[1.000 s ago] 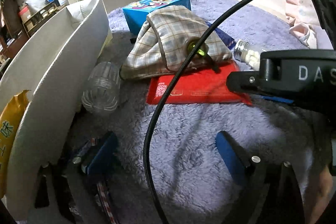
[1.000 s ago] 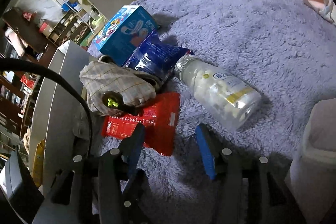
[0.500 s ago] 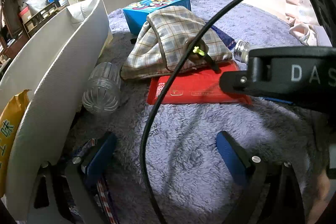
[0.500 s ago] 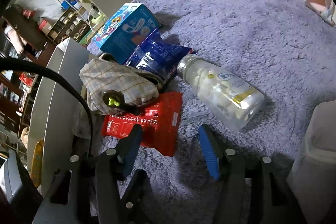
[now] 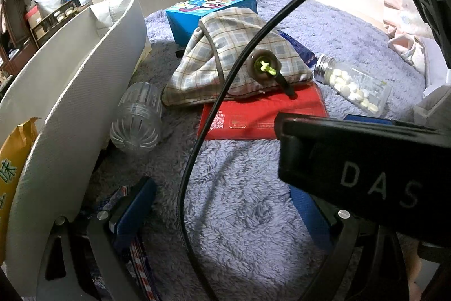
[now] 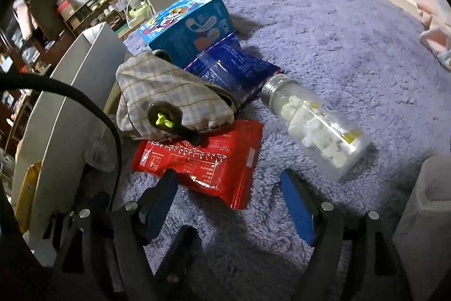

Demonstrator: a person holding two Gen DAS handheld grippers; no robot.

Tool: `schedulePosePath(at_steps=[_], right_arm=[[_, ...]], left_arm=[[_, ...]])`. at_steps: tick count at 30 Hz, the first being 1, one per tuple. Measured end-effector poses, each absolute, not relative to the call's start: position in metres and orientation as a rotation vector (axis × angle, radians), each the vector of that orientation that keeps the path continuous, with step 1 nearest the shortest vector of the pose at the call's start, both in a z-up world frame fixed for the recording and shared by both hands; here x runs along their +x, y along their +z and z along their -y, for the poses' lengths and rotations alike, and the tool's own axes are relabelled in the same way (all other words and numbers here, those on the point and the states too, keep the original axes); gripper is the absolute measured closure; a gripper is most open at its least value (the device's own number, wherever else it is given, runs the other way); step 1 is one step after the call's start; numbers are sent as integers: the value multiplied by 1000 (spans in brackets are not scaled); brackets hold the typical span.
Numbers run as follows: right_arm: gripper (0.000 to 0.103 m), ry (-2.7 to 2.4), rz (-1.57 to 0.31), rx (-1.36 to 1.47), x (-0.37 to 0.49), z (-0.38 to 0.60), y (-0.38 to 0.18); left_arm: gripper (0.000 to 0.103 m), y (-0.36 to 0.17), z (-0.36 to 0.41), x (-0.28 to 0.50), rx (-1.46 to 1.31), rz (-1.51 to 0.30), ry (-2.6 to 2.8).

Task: Organize objects
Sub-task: 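Move the open right tool back over the red packet in the pile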

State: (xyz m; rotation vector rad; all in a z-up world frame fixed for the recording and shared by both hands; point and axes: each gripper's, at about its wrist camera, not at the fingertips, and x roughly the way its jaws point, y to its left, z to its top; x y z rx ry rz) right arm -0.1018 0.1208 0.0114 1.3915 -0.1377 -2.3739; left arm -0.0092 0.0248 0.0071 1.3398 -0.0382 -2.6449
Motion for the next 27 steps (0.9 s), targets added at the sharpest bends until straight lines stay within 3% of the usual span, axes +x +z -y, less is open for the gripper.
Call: schedulePosePath(at_steps=[27], right_arm=[[25,-2375,130,1401,-103,-119,13]], left_arm=[[5,1,-17,-15,1348,18,-2650]])
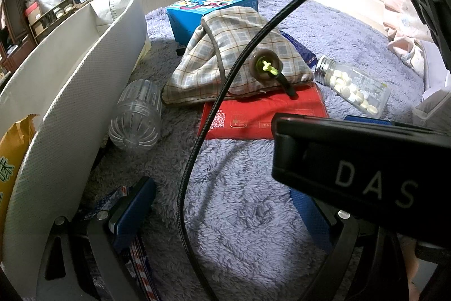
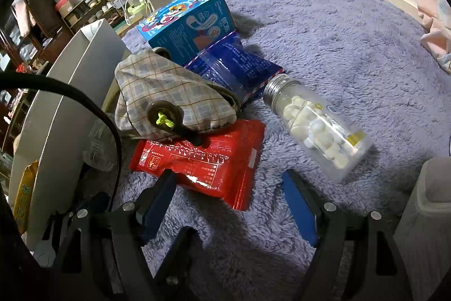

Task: Organize objects
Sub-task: 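Move the open right tool back over the red packet in the pile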

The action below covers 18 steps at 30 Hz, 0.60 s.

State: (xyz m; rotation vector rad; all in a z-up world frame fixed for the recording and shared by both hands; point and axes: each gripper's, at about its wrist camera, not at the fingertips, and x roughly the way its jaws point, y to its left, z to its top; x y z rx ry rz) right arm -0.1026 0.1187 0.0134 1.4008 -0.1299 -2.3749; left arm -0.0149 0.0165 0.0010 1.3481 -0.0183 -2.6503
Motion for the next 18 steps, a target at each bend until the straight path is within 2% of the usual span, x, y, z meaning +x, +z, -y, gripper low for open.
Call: schedulePosePath(at_steps=[18], right_arm=[[24,-2376,127,1401,-103,-118,13]], left_arm=[[5,2,-16,-15,1351,16,-2652]])
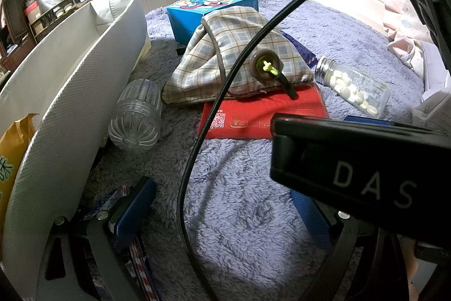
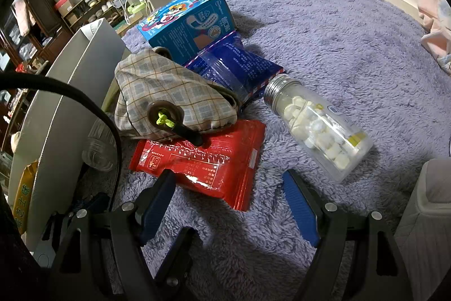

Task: Organize objects
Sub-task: 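Move the open right tool back over the red packet in the pile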

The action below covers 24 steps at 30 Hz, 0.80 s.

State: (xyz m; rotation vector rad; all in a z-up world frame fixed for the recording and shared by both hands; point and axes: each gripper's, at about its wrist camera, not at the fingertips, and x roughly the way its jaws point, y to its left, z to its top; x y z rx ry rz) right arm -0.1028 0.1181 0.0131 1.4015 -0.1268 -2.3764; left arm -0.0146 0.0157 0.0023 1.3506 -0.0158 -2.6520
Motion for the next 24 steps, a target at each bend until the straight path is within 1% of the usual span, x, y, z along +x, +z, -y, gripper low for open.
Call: schedulePosePath(at_steps=[24], right_arm=[[24,-2370,116,1405,-105,-119,11]], left_arm=[[5,3,-14,-16,1353,15,-2654]])
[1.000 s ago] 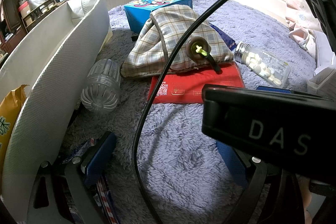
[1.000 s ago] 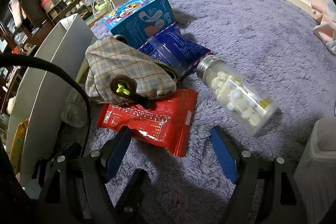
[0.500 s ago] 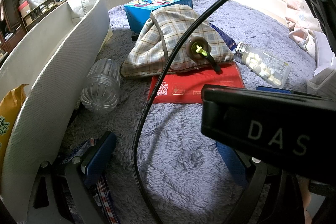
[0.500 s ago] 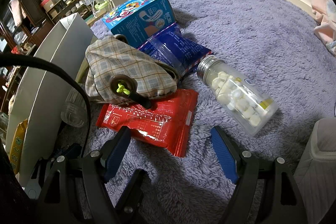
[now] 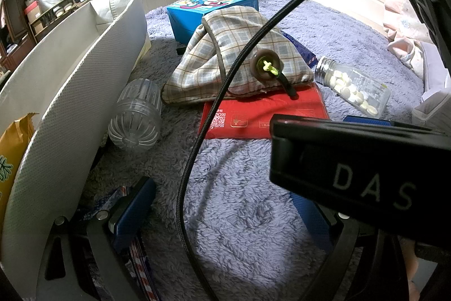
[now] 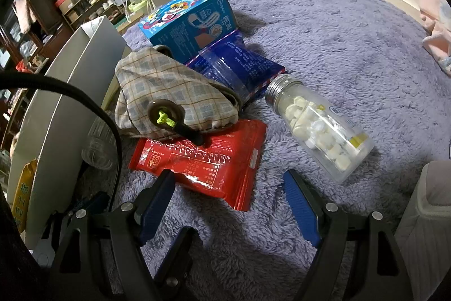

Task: Organize objects
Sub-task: 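Move the open right tool back over the red packet in the pile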

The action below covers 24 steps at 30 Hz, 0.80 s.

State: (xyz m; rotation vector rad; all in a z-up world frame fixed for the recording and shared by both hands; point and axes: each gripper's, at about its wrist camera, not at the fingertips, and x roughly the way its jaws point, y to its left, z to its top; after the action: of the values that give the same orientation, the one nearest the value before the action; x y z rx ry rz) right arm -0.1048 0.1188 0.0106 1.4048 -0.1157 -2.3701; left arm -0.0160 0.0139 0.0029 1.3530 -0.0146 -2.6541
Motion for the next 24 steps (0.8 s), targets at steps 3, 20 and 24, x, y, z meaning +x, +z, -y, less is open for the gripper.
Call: schedulePosePath(at_steps=[3,20,24], right_arm=[[24,-2370,115,1405,-104,-120,11],[30,-2342,122,1487,-103,-124,19],[36,-2304,388,1441,-102,-151,39]], left_arm=[[5,3,-14,-16,1353,15,-2654],[45,27,-1,-34,1540,-175,-2633],[47,64,10,-23,1412,-335,-2735]])
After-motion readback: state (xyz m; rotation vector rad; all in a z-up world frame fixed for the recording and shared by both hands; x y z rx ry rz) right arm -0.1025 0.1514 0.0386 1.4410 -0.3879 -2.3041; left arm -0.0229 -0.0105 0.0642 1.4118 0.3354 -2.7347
